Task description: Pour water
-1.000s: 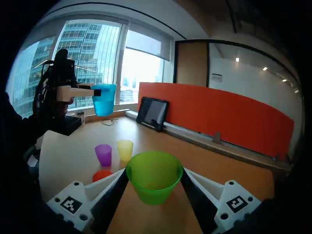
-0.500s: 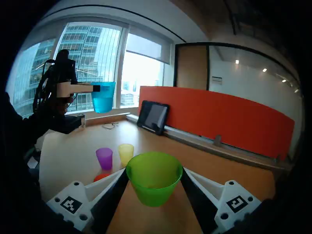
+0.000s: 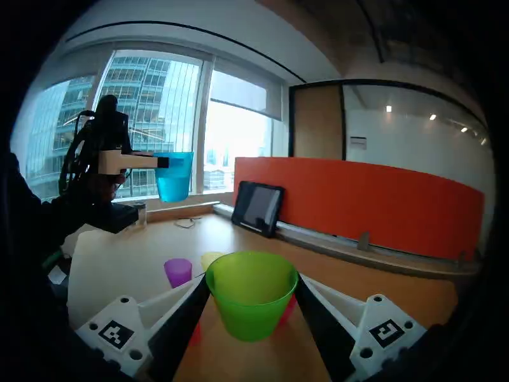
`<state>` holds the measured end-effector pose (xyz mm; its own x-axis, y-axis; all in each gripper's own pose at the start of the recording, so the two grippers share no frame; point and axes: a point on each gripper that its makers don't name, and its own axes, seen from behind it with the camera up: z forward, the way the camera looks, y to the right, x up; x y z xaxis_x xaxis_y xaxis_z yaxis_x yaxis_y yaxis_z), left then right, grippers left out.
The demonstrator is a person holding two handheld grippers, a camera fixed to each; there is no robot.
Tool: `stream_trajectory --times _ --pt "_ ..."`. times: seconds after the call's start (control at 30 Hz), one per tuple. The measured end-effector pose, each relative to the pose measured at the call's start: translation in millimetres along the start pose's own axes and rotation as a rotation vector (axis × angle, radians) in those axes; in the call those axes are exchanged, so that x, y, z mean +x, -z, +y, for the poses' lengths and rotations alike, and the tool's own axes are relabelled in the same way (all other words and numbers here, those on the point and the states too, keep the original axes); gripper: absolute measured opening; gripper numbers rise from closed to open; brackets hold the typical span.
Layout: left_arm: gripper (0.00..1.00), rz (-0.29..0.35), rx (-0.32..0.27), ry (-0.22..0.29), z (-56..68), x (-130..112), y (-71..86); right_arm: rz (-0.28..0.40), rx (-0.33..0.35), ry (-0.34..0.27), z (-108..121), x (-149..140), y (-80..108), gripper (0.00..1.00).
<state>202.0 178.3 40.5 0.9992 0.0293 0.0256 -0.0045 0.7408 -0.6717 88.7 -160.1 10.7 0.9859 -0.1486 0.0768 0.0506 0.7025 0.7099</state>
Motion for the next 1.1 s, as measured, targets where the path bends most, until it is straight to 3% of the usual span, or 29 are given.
stream_trajectory --times 0.3,0.8,1.1 --pt "0.87 0.002 0.0 0.003 -3.9 0.6 4.2 0.045 0.019 0.012 -9.5 7.8 -8.3 0.94" --pt "0.87 0.008 0.017 -0.026 -12.2 5.3 9.7 0.057 0.09 0.006 -32.5 11.5 -25.1 0.94" --pt "0.87 0.007 0.037 -0.074 -18.0 5.9 13.1 0.068 0.15 0.004 -52.3 14.7 -38.2 0.94"
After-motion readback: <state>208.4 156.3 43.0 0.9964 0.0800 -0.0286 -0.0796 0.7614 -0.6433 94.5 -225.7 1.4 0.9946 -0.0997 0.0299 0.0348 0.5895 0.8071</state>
